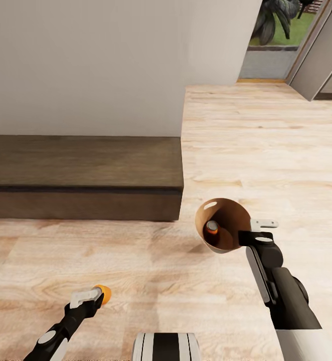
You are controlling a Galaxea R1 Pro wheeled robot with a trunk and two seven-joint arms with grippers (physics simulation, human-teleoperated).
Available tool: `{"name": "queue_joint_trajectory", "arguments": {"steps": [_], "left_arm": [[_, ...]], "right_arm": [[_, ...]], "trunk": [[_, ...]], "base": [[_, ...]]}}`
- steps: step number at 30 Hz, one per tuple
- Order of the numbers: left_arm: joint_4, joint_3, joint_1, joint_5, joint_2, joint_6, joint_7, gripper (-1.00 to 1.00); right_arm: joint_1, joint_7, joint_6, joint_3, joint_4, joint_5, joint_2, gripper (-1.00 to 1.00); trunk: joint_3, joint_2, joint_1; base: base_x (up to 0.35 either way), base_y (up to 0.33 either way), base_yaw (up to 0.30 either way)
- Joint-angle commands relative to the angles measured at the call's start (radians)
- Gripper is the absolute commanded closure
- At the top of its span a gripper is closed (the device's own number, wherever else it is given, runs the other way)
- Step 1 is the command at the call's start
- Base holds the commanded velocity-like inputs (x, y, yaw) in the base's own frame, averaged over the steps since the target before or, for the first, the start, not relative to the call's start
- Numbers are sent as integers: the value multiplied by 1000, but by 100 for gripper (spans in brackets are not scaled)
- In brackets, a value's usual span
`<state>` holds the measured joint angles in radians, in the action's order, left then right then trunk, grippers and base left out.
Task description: Put the three can of soda from the living room inside the tash can in the kitchen.
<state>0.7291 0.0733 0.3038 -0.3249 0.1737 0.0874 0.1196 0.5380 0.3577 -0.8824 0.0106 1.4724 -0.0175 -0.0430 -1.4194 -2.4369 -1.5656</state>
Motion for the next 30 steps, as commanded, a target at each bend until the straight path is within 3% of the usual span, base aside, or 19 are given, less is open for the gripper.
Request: {"name": "queue_joint_trajectory", "arguments": {"steps": [1,14,30], "left_arm": [[0,0,0,0,0,0,0,-100],[0,0,0,0,0,0,0,-100],[1,0,0,0,0,0,0,-100]], "right_arm": [[0,-2,0,0,1,7,0,100],[0,-2,0,0,1,7,0,100],[0,-2,0,2,0,6,0,100]], "trunk": [[-2,0,0],[-12,0,0],[-27,0,0]], "base": [[0,0,0],[112,0,0],[6,0,0]]}}
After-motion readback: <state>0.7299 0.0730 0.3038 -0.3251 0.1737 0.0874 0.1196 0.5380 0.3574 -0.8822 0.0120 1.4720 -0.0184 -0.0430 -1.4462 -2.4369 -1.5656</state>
